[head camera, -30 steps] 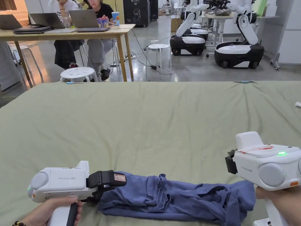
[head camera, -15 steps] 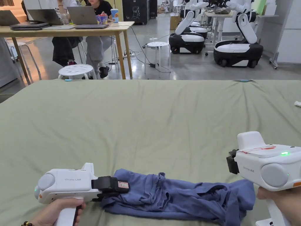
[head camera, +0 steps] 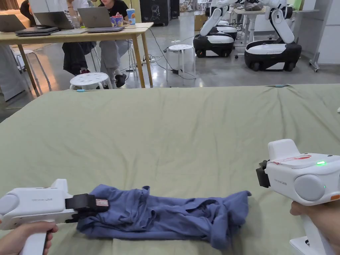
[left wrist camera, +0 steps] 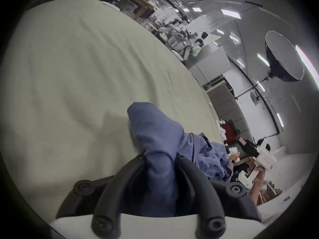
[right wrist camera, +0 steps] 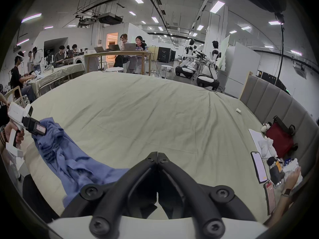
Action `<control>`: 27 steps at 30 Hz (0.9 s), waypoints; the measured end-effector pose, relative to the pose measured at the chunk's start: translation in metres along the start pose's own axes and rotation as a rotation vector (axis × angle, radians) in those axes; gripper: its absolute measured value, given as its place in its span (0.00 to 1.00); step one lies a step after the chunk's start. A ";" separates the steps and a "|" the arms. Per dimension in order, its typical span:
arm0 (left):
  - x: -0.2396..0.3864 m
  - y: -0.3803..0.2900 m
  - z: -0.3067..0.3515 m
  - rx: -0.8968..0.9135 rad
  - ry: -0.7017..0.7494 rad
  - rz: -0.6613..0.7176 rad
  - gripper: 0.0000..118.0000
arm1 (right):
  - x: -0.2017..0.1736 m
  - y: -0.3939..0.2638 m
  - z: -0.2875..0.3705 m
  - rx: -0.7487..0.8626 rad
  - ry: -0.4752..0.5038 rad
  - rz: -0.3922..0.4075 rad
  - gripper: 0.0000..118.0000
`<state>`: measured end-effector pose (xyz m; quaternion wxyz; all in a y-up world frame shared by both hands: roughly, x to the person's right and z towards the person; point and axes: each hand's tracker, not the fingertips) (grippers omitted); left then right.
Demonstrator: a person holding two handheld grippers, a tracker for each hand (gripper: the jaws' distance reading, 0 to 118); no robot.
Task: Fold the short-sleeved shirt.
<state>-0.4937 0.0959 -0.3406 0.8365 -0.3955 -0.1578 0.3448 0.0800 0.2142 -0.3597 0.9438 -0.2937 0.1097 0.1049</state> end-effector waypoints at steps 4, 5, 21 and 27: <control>-0.002 -0.013 0.019 0.034 0.037 0.032 0.16 | -0.004 -0.001 -0.003 -0.001 0.012 0.001 0.00; -0.003 -0.012 0.018 0.028 0.035 0.039 0.16 | -0.004 -0.001 -0.003 -0.002 0.015 0.001 0.00; 0.170 -0.037 -0.053 -0.086 -0.154 -0.150 0.16 | 0.006 -0.006 0.005 0.001 0.012 -0.014 0.00; 0.189 -0.048 -0.117 -0.131 -0.128 -0.164 0.39 | 0.019 -0.012 0.014 -0.002 -0.010 -0.013 0.00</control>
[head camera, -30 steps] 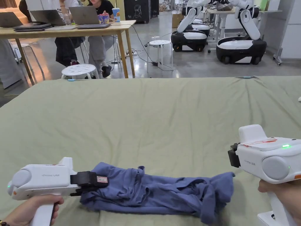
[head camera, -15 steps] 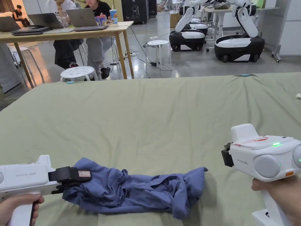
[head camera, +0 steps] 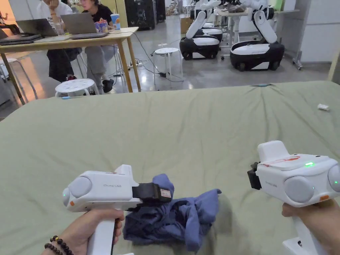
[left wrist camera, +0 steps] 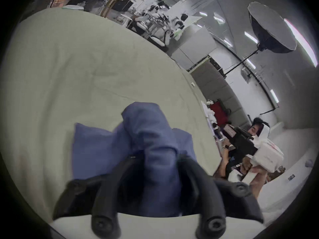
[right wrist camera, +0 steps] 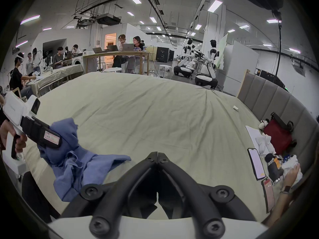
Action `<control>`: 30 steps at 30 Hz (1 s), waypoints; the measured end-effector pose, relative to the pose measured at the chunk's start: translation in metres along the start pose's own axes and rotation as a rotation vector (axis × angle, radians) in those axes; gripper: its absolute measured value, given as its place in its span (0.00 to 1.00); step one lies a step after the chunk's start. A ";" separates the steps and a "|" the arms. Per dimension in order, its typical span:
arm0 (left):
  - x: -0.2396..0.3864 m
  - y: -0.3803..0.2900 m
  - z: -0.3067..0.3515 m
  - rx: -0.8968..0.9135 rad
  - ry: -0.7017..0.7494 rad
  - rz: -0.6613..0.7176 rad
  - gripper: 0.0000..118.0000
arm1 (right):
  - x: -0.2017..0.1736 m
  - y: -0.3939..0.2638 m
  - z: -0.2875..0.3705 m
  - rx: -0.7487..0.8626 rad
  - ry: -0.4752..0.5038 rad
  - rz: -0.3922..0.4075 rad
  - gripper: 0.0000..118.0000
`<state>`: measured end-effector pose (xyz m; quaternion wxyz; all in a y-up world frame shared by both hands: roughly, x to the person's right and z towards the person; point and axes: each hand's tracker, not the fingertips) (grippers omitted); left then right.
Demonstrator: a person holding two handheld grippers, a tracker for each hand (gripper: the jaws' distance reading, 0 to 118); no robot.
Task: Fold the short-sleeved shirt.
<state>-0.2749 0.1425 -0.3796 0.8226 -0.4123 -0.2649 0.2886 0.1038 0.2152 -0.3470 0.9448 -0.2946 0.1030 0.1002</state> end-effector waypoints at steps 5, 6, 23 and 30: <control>0.011 -0.004 -0.019 -0.060 -0.135 -0.036 0.95 | 0.013 -0.004 0.001 -0.004 -0.019 -0.012 0.00; 0.012 -0.003 -0.018 -0.054 -0.081 -0.066 0.95 | 0.014 -0.005 0.001 -0.004 -0.021 -0.016 0.00; -0.035 -0.003 0.052 0.054 0.001 0.027 0.00 | 0.000 -0.004 -0.002 0.005 0.014 -0.009 0.00; 0.001 -0.009 -0.040 -0.079 -0.077 -0.059 0.00 | 0.006 -0.009 0.000 -0.003 0.011 -0.007 0.00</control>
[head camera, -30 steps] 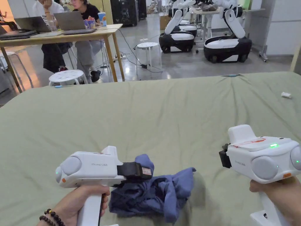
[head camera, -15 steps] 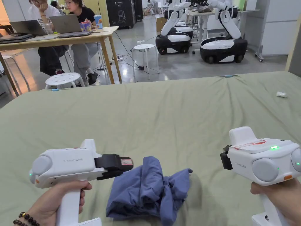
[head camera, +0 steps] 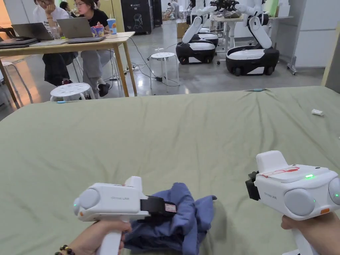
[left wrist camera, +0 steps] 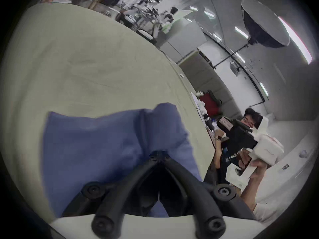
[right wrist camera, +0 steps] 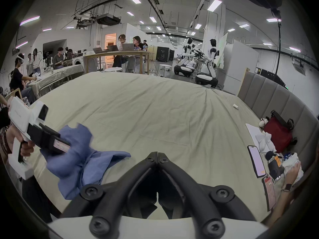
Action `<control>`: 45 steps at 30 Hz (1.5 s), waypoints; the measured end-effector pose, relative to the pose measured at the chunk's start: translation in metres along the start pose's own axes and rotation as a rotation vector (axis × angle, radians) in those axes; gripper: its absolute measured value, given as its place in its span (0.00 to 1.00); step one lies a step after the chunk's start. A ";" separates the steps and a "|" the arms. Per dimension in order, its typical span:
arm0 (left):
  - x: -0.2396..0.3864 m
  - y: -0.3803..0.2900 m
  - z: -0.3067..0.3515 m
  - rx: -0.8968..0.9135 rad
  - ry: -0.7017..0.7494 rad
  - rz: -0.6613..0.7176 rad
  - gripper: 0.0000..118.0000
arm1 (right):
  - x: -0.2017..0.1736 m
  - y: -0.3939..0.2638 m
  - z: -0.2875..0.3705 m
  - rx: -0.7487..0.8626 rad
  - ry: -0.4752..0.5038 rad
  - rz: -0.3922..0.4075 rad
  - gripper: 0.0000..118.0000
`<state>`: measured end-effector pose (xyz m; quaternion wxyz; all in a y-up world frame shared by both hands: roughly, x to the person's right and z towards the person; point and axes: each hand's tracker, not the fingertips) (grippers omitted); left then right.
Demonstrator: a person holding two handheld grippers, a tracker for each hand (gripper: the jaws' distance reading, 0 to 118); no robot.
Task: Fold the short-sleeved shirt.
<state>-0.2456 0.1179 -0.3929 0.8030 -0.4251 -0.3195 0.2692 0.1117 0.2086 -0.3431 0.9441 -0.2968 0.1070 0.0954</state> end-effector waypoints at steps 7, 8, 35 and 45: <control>0.040 -0.010 -0.048 -0.058 0.004 0.036 0.00 | 0.017 -0.009 0.005 -0.019 -0.038 -0.014 0.00; 0.043 -0.011 -0.046 -0.060 0.007 0.037 0.00 | 0.019 -0.011 0.005 -0.022 -0.043 -0.014 0.00; -0.033 -0.023 0.112 0.152 0.097 0.129 0.14 | -0.119 0.008 -0.074 -0.260 0.347 -0.059 0.00; -0.049 -0.012 0.112 0.160 0.090 0.143 0.86 | -0.122 0.001 -0.074 -0.268 0.316 0.005 0.00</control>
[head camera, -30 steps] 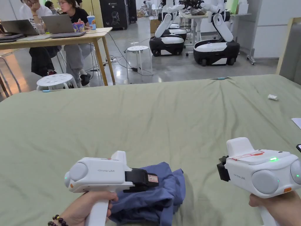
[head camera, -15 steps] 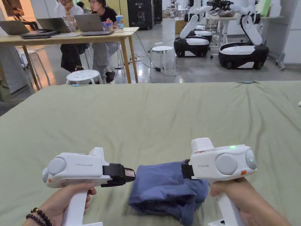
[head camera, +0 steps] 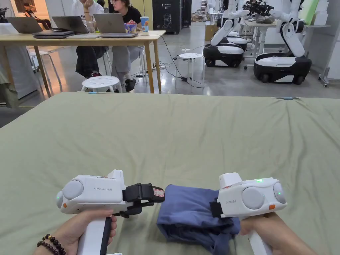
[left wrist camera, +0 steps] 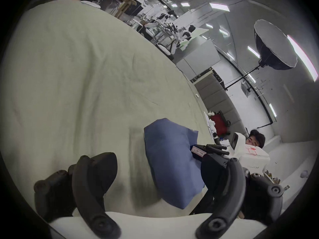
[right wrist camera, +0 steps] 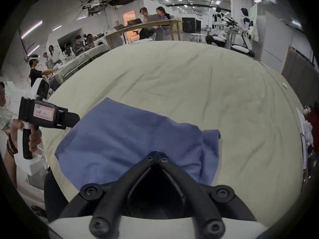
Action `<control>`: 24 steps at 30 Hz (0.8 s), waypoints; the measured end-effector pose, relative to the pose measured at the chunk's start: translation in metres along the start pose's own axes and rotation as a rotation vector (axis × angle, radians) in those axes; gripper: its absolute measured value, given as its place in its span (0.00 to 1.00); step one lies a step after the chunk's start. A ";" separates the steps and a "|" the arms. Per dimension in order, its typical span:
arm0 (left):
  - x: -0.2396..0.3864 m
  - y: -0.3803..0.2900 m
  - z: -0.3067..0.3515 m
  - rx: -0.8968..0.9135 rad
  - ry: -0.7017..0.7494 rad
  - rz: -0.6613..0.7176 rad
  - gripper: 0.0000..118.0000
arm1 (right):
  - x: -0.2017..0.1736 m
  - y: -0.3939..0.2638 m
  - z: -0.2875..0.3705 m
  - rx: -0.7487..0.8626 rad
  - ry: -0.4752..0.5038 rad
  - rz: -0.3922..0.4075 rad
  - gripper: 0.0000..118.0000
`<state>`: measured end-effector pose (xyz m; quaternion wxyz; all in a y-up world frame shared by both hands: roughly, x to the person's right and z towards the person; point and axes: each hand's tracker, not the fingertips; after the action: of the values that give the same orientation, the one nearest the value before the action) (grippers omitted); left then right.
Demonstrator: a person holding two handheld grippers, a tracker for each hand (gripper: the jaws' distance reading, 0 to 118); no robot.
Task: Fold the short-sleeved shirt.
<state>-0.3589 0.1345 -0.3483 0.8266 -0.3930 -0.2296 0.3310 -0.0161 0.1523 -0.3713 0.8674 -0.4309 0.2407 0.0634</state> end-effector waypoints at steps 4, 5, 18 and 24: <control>0.012 -0.002 -0.019 -0.077 -0.060 0.033 0.86 | 0.002 0.002 -0.005 0.009 -0.011 0.009 0.00; 0.018 -0.004 -0.024 -0.095 -0.077 0.028 0.85 | 0.001 0.000 -0.003 0.013 -0.010 0.004 0.00; 0.030 -0.017 -0.057 -0.101 -0.062 -0.049 0.27 | 0.005 -0.004 -0.001 0.036 -0.008 -0.027 0.00; -0.001 0.008 -0.047 -0.112 -0.074 -0.059 0.23 | -0.036 0.004 0.001 0.067 -0.090 0.101 0.00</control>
<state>-0.3326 0.1142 -0.3823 0.8036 -0.4192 -0.2897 0.3076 -0.0482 0.1592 -0.3563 0.8870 -0.3855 0.2250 0.1181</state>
